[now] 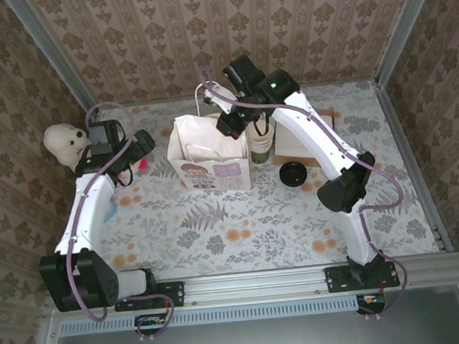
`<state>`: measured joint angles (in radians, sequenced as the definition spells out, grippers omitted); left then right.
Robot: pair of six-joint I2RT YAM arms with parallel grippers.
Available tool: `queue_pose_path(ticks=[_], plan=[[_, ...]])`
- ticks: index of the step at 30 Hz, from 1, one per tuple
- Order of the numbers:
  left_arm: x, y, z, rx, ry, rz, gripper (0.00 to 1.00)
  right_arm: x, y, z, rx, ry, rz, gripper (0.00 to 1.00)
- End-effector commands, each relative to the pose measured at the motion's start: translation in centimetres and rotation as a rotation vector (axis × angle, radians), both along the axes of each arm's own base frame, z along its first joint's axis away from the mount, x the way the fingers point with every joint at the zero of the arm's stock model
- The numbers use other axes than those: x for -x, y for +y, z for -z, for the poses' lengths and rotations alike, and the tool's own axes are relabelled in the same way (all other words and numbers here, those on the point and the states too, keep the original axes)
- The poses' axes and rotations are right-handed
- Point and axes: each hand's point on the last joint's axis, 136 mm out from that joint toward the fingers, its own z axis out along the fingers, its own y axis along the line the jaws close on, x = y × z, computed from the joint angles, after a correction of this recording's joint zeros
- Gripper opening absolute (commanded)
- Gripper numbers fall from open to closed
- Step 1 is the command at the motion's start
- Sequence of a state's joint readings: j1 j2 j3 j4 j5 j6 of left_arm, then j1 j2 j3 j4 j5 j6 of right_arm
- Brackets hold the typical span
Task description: Pack the takeout coffee
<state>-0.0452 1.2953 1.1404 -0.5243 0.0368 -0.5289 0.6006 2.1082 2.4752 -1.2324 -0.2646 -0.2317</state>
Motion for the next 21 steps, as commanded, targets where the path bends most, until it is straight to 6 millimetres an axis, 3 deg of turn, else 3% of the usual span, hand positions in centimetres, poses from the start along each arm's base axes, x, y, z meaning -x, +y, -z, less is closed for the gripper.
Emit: queue_pose_path(ticks=[1, 6, 12, 15, 21], plan=[[-0.2, -0.9, -0.9, 0.026, -0.021, 0.028, 1.00, 0.4, -1.1, 1.3, 0.082, 0.018, 0.027, 0.00], [-0.4, -2.1, -1.2, 0.081, -0.021, 0.065, 1.00, 0.6, -1.6, 4.8, 0.194, 0.072, 0.013, 0.02], [-0.9, -4.2, 0.0, 0.102, 0.011, 0.079, 1.00, 0.8, -0.5, 6.8, 0.205, 0.107, -0.053, 0.09], [-1.0, -5.3, 1.2, 0.096, 0.046, 0.085, 1.00, 1.0, -0.3, 7.1, 0.216, 0.100, -0.084, 0.17], [-1.3, -6.9, 1.6, 0.096, 0.058, 0.116, 1.00, 2.0, 0.2, 6.6, 0.192, 0.098, -0.171, 0.16]])
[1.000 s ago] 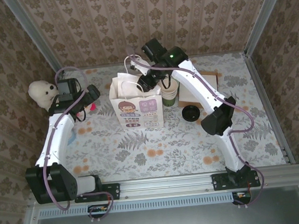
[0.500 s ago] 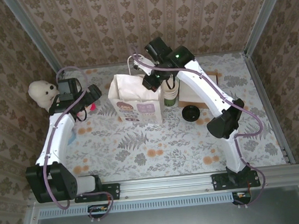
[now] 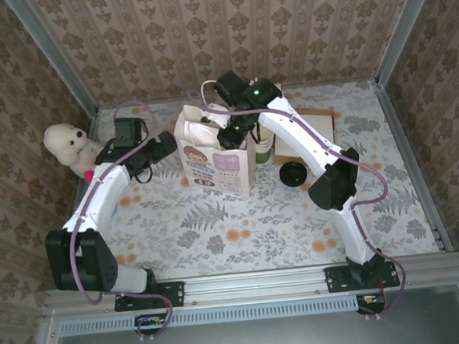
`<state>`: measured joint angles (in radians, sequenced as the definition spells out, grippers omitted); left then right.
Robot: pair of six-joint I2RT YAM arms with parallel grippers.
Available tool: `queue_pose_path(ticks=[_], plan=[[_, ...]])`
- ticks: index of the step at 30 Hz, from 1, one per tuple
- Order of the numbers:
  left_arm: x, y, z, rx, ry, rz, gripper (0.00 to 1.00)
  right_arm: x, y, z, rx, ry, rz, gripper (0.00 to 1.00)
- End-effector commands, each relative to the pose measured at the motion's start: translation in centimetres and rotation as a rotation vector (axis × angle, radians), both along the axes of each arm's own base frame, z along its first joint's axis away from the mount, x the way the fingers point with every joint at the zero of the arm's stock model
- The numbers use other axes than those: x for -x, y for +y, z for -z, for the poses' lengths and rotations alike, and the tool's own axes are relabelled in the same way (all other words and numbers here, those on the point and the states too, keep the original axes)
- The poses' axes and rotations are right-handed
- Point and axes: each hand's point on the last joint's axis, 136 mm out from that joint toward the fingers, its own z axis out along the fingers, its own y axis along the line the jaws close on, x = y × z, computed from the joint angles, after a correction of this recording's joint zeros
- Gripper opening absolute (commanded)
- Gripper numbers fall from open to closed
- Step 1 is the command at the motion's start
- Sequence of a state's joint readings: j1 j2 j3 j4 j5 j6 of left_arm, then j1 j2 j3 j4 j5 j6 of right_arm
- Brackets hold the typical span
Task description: Pack the takeout coffee
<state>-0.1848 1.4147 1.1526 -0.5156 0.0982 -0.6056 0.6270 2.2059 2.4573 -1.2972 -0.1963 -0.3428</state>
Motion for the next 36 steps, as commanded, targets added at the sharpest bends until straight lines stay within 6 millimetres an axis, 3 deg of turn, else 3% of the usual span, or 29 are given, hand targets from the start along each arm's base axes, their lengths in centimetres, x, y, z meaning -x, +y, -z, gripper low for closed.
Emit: queue_pose_path(ticks=[1, 4, 9, 12, 16, 24, 34, 36], plan=[[-1.0, -0.7, -2.0, 0.017, -0.056, -0.005, 1.00, 2.3, 0.2, 0.4, 0.009, 0.058, -0.114, 0.16], [-1.2, -1.0, -1.5, 0.000, -0.039, 0.014, 1.00, 3.3, 0.4, 1.3, 0.014, 0.091, -0.188, 0.15], [-1.4, -0.8, -1.4, -0.016, -0.027, 0.013, 1.00, 1.4, -1.5, 4.3, 0.182, 0.073, -0.136, 0.16], [-1.2, -0.5, -1.6, -0.021, -0.039, 0.001, 1.00, 1.2, -1.3, 3.5, 0.166, 0.061, -0.134, 0.20], [-1.2, -0.5, -1.5, -0.028, -0.034, 0.003, 1.00, 0.6, -0.4, 0.2, 0.083, -0.031, -0.129, 0.32], [-1.5, 0.0, -1.9, -0.053, -0.047, -0.002, 1.00, 0.7, 0.1, -8.5, -0.103, -0.248, -0.104, 0.46], [0.1, -1.5, -1.8, 0.011, -0.031, 0.009, 1.00, 1.2, 0.6, -15.9, -0.384, -0.468, -0.067, 0.70], [0.6, -1.8, -1.8, 0.026, -0.025, 0.008, 1.00, 1.0, 0.0, -17.4, -0.436, -0.534, -0.021, 0.83]])
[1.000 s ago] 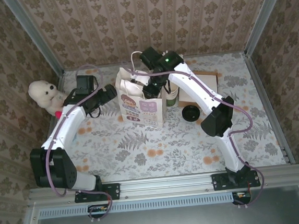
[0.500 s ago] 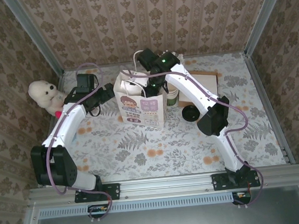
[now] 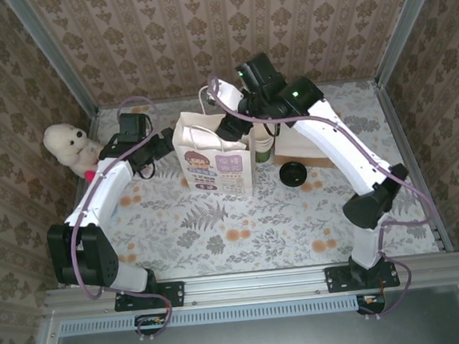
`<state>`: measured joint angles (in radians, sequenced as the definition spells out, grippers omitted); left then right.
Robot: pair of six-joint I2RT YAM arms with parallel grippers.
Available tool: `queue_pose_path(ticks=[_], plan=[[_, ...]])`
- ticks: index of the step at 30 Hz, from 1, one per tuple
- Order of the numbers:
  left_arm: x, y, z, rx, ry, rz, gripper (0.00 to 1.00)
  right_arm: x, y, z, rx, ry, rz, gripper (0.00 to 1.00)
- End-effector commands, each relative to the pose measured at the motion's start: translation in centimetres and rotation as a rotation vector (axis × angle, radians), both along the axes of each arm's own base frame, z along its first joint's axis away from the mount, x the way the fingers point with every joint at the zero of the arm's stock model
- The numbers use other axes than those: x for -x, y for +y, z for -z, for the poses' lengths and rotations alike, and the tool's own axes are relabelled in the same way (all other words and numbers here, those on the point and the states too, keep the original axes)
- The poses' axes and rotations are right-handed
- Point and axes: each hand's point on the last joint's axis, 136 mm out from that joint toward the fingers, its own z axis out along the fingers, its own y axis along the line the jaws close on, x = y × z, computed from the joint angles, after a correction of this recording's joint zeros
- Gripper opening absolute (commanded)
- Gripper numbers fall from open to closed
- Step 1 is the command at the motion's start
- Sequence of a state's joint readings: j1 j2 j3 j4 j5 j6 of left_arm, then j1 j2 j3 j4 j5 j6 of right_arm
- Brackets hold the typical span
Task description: Pack the takeout coffee
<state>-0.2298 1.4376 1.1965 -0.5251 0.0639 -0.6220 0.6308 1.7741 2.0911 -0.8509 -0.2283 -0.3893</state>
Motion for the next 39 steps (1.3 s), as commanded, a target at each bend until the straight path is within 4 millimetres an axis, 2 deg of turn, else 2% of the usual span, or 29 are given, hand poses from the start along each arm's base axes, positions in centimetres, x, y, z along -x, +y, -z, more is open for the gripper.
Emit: queue_pose_path(ticks=[1, 4, 7, 10, 11, 13, 15, 17, 19, 21, 22, 24, 27, 30, 34, 37, 39], plan=[[1.5, -0.8, -1.0, 0.047, -0.010, 0.002, 1.00, -1.3, -0.1, -4.3, -0.173, -0.133, 0.071, 0.99], [2.5, -1.5, -0.9, 0.061, -0.002, 0.008, 1.00, -2.4, -3.0, -6.8, -0.248, -0.209, 0.264, 1.00], [3.2, -1.9, -0.8, 0.062, 0.002, 0.012, 1.00, -2.0, -6.4, -8.3, -0.322, -0.250, 0.430, 1.00], [3.2, -2.6, -0.6, 0.082, 0.021, 0.037, 1.00, -1.4, -10.2, -8.4, -0.380, -0.278, 0.609, 1.00], [3.3, -2.8, -0.4, 0.087, 0.036, 0.043, 1.00, -0.5, -12.3, -9.4, -0.418, -0.308, 0.675, 1.00], [3.5, -2.7, -0.5, 0.069, 0.036, 0.040, 1.00, 0.2, -15.5, -9.0, -0.438, -0.327, 0.790, 1.00], [3.8, -0.6, -0.5, 0.001, 0.024, -0.024, 1.00, 0.9, -19.6, -7.7, -0.435, -0.352, 0.935, 1.00], [4.1, 1.6, -0.7, -0.017, 0.002, -0.076, 1.00, 1.4, -23.9, -4.8, -0.386, -0.383, 1.089, 1.00], [4.2, 3.7, -1.2, -0.039, -0.036, -0.114, 1.00, 2.2, -28.6, -1.1, -0.333, -0.392, 1.257, 1.00], [4.3, 6.5, -1.8, -0.122, -0.087, -0.157, 1.00, 3.1, -33.4, 3.6, -0.284, -0.363, 1.408, 1.00], [4.4, 7.9, -2.0, -0.181, -0.111, -0.184, 1.00, 3.4, -35.0, 5.7, -0.277, -0.340, 1.451, 1.00], [4.3, 10.9, -2.2, -0.319, -0.172, -0.248, 1.00, 3.8, -37.6, 11.1, -0.284, -0.257, 1.498, 1.00], [3.7, 13.2, -1.6, -0.478, -0.260, -0.262, 1.00, 3.5, -38.7, 16.5, -0.331, -0.195, 1.478, 1.00], [3.0, 14.6, 0.1, -0.580, -0.312, -0.264, 1.00, 2.5, -38.2, 20.2, -0.364, -0.163, 1.425, 1.00], [2.1, 15.2, 3.1, -0.581, -0.333, -0.223, 1.00, 0.6, -36.8, 23.4, -0.329, -0.091, 1.338, 1.00], [1.0, 13.9, 5.9, -0.573, -0.330, -0.081, 1.00, -1.1, -35.5, 25.1, -0.324, -0.051, 1.262, 1.00], [0.3, 13.0, 7.2, -0.558, -0.334, -0.021, 1.00, -2.4, -34.9, 25.0, -0.323, -0.042, 1.220, 1.00]])
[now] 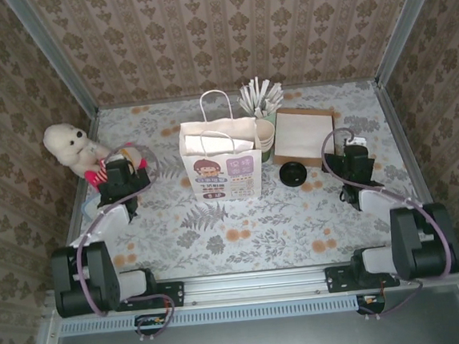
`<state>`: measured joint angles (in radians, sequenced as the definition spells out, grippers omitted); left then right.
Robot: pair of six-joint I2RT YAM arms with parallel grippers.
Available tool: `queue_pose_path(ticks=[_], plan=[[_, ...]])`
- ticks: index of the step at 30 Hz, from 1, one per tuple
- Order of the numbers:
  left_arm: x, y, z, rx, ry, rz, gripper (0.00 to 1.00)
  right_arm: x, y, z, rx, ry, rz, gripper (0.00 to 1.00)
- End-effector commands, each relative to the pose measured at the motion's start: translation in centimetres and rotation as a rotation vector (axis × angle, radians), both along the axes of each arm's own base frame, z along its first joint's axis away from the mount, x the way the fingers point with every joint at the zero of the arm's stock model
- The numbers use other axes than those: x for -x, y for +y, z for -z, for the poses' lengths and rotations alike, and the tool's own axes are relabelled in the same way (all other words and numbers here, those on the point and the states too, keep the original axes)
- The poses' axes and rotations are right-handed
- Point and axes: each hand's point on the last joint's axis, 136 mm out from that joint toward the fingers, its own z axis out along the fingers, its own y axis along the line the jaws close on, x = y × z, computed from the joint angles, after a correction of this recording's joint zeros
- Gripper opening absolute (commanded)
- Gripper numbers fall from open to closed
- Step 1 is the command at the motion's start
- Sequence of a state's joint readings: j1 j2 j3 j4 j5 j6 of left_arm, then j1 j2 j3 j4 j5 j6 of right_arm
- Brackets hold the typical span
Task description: Pack the takeout coffee
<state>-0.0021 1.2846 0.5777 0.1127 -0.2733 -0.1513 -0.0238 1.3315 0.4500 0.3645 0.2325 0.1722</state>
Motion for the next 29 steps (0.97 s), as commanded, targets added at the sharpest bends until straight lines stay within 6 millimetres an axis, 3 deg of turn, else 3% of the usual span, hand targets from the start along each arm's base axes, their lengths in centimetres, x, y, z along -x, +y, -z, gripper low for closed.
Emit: queue_pose_path(ticks=[1, 4, 6, 8, 12, 13, 15, 29], plan=[[-3.0, -2.0, -1.1, -0.022, -0.117, 0.163, 1.00, -4.0, 1.9, -3.4, -0.023, -0.163, -0.128, 1.00], [-4.2, -2.9, -0.2, -0.012, -0.161, 0.215, 1.00, -5.0, 2.4, -2.6, -0.013, -0.163, -0.178, 1.00], [-5.0, -3.3, -0.7, -0.025, -0.196, 0.247, 1.00, -5.0, 4.0, -2.3, -0.006, -0.180, -0.264, 1.00], [-5.3, -3.8, -0.1, -0.007, -0.194, 0.283, 1.00, -4.4, 4.4, -2.0, 0.009, -0.224, -0.281, 1.00], [-4.0, -4.8, 0.5, -0.023, -0.296, 0.345, 1.00, -4.1, 3.6, -1.6, 0.028, -0.243, -0.224, 1.00], [-4.0, -4.7, 0.3, -0.046, -0.348, 0.343, 1.00, -4.1, 3.6, -1.6, 0.040, -0.248, -0.219, 1.00], [-3.8, -3.7, 0.8, -0.028, -0.294, 0.273, 1.00, -4.1, 3.6, -1.6, 0.050, -0.241, -0.209, 1.00], [-4.0, -3.7, 0.7, -0.087, -0.293, 0.240, 1.00, -4.2, 4.0, -1.6, 0.056, -0.231, -0.229, 1.00]])
